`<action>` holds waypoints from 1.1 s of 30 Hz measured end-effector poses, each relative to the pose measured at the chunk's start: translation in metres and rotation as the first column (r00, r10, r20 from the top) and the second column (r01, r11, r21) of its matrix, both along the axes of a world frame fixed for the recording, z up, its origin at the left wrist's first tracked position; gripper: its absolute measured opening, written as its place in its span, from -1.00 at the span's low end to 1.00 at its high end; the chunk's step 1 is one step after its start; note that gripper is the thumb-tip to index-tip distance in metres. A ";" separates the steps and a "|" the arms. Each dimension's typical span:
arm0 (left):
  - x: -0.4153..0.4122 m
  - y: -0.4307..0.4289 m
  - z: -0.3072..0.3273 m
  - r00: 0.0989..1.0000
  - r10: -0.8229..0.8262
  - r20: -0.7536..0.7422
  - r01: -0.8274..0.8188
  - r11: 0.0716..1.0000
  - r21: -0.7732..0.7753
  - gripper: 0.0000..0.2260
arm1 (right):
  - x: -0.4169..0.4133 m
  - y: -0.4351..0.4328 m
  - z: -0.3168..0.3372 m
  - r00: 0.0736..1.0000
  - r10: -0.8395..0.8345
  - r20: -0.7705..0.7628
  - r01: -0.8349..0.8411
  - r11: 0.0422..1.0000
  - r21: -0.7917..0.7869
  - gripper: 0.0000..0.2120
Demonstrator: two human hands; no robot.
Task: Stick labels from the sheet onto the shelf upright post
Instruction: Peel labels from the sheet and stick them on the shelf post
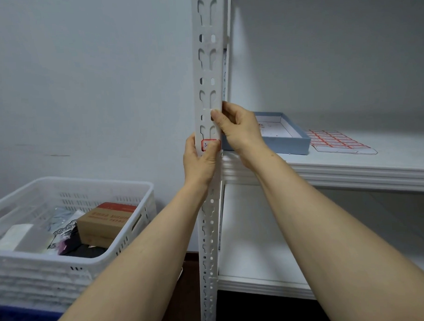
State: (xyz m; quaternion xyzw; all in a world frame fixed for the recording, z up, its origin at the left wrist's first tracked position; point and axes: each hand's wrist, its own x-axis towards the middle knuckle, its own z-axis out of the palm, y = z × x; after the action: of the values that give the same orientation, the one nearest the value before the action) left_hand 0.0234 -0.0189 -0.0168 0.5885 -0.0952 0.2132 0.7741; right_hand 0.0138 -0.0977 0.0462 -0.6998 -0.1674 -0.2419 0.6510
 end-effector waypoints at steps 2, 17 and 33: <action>0.000 0.000 0.000 1.000 0.002 -0.011 -0.002 1.000 -0.003 -0.74 | 0.000 0.000 0.000 1.000 -0.003 -0.002 0.003 1.000 -0.001 -0.79; -0.001 -0.002 0.000 1.000 0.014 -0.019 -0.014 1.000 0.000 -0.73 | -0.002 0.001 0.000 1.000 0.002 -0.015 -0.001 1.000 0.018 -0.78; -0.002 -0.002 -0.001 1.000 -0.002 -0.011 0.002 1.000 0.019 -0.74 | -0.001 0.001 0.000 1.000 0.012 -0.020 -0.011 0.999 0.032 -0.79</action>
State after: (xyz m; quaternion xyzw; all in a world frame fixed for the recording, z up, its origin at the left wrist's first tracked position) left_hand 0.0215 -0.0204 -0.0176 0.5969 -0.0936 0.2083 0.7692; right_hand 0.0128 -0.0968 0.0457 -0.6908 -0.1610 -0.2336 0.6651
